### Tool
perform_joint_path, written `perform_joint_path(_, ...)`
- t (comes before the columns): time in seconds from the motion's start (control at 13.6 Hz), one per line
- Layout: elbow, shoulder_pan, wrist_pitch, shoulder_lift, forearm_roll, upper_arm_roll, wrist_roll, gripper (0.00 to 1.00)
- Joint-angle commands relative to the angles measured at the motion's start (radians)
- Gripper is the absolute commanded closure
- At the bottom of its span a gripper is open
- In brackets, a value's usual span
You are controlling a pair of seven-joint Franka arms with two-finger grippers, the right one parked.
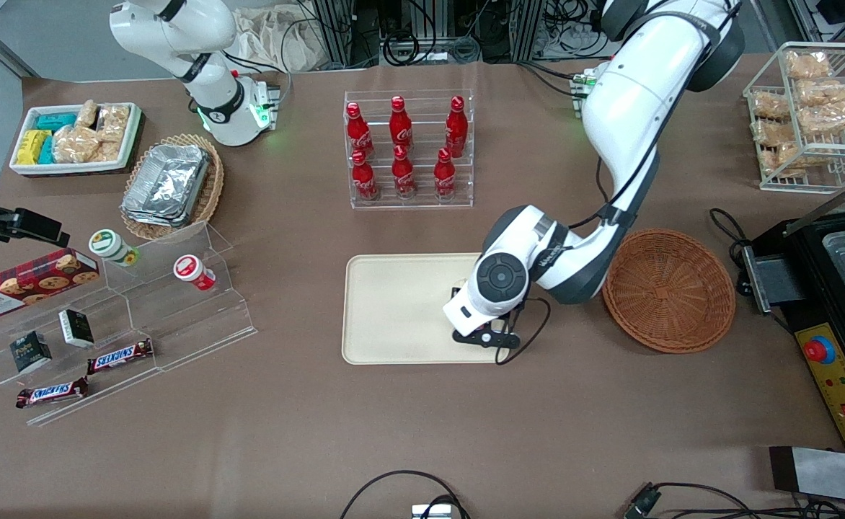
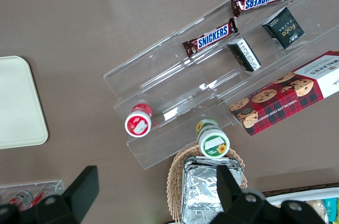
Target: Place sandwich from basket to tray
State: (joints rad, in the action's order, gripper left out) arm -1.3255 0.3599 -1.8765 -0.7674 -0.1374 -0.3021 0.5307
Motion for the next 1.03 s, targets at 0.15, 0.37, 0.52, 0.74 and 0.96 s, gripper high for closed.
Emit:
perform_joint_path(0.15,-0.11,-0.067,0.088,0.189,-0.011,0.003,0.008,0.0)
perform_joint_path(0.37,-0.288,-0.12,0.041,0.354,-0.013,0.008,0.008,0.0)
perform_joint_path(0.52,-0.423,-0.131,-0.013,0.494,-0.008,0.011,0.009,0.0)
perform_joint_path(0.74,-0.394,-0.163,0.064,0.606,-0.001,0.021,0.011,0.0)
perform_joint_path(0.96,-0.284,-0.277,0.232,0.612,-0.001,0.034,-0.079,0.0)
